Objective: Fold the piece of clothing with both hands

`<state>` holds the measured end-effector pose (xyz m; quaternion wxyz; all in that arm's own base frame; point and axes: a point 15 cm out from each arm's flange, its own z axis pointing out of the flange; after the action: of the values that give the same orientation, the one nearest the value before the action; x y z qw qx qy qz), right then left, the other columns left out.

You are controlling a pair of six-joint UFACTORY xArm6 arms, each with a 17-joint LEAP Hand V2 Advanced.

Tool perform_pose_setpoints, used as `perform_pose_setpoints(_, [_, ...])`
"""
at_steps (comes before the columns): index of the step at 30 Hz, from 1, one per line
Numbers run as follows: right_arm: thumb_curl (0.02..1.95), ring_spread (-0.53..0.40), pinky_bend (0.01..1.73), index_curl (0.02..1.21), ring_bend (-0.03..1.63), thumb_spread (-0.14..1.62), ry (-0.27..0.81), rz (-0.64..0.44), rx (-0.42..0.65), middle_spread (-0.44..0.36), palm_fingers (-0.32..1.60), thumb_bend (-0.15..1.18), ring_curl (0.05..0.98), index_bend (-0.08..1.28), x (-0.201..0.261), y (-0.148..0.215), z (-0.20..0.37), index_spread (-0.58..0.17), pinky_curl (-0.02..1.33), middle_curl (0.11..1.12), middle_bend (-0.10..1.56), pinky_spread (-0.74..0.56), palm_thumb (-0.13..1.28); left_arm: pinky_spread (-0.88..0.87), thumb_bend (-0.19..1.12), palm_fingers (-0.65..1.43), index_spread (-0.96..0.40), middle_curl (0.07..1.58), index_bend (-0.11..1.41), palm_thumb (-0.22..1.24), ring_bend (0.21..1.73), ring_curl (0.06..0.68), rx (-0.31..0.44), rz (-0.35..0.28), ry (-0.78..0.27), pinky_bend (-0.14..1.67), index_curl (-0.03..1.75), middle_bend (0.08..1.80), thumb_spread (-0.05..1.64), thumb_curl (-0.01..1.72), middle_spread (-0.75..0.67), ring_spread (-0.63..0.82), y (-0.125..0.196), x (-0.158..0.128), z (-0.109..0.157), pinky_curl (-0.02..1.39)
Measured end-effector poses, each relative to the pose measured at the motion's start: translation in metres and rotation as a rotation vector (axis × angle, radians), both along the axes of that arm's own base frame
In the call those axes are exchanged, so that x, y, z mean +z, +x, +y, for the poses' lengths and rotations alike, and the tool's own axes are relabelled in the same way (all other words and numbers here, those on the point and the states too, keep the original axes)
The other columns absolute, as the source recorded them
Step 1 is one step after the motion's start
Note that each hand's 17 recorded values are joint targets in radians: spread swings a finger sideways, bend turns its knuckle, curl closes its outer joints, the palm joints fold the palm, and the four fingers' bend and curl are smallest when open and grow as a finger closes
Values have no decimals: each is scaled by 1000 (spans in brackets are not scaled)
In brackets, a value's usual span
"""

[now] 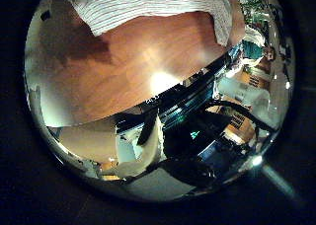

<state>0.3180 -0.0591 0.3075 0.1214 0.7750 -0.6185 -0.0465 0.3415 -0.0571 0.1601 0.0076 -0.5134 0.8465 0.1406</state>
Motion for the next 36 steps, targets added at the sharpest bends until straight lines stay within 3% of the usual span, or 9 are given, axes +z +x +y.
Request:
perform_pose_setpoints(5, [202, 117, 584, 264, 571, 1227, 3, 2, -10, -3, 149, -15, 244, 152, 3, -5, 3, -316, 237, 360, 283, 331, 136, 374, -24, 72, 58, 370, 159, 278, 749, 211, 6, -6, -3, 490, 285, 213, 1008, 300, 263, 344, 5, -7, -4, 330])
perform_pose_setpoints(17, [202, 117, 567, 272, 559, 1237, 2, -3, -19, -2, 162, -15, 239, 160, 10, -14, 3, -315, 239, 360, 282, 340, 138, 220, -16, 249, 34, 405, 188, 410, 731, 203, 32, 32, 32, 413, 329, 292, 1021, 322, 70, 158, 21, -27, -1, 309])
perform_pose_setpoints(25, [198, 118, 552, 278, 553, 1236, 2, -15, -23, -2, 179, -15, 236, 160, 14, -17, 3, -318, 237, 360, 277, 348, 146, -5, -11, 552, -84, 490, 201, 529, 748, 201, 38, 44, 61, 404, 382, 499, 1034, 341, -148, -100, 27, -27, 3, 297])
perform_pose_setpoints(29, [200, 112, 545, 284, 541, 1235, 10, -10, -27, -6, 197, -14, 234, 169, 14, -19, 6, -325, 235, 361, 276, 351, 153, -272, 1, 877, -190, 578, 222, 619, 888, 253, 40, 38, 62, 506, 432, 667, 1044, 360, -292, -334, 32, -20, 2, 323])
perform_pose_setpoints(36, [208, 25, 554, 275, 645, 1247, 11, 20, -26, -41, 315, -2, 254, 145, 4, -18, 15, -340, 230, 363, 287, 316, 202, -548, 48, 1008, -365, 732, 300, 802, 1082, 374, 38, 44, 53, 643, 571, 788, 1118, 445, -437, -484, 42, -1, -1, 396])
